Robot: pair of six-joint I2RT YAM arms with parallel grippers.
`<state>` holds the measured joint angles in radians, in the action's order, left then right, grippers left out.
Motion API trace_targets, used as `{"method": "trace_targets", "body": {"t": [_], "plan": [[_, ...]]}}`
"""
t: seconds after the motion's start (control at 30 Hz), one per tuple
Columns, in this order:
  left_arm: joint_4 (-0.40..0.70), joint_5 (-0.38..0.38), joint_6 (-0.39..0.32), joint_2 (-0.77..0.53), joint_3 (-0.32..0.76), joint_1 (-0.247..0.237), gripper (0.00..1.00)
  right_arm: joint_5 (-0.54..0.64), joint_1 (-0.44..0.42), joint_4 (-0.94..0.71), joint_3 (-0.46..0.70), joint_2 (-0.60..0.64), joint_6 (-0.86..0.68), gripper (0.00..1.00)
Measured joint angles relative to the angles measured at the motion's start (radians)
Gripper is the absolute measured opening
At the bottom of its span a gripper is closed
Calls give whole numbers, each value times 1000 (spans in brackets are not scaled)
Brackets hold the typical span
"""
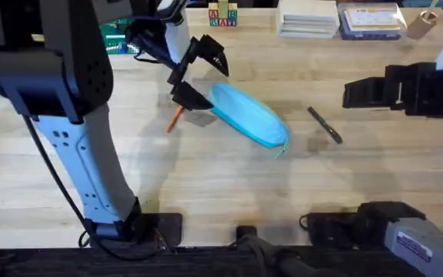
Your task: Unzip the bag, pick up the pens from the table one at a time and place them inside, then zip the bag closed.
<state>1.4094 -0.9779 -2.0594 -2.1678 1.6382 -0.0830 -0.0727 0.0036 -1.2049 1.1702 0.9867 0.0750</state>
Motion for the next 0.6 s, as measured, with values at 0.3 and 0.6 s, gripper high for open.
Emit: {"method": "trace_targets", "body": {"t": [0.3, 0.6], "plan": [[7, 5, 0, -4, 0, -3, 992, 0, 0, 0, 0, 0, 0, 998], [49, 6, 0, -4, 0, -5, 993, 0, 0, 0, 0, 0, 0, 997]]}}
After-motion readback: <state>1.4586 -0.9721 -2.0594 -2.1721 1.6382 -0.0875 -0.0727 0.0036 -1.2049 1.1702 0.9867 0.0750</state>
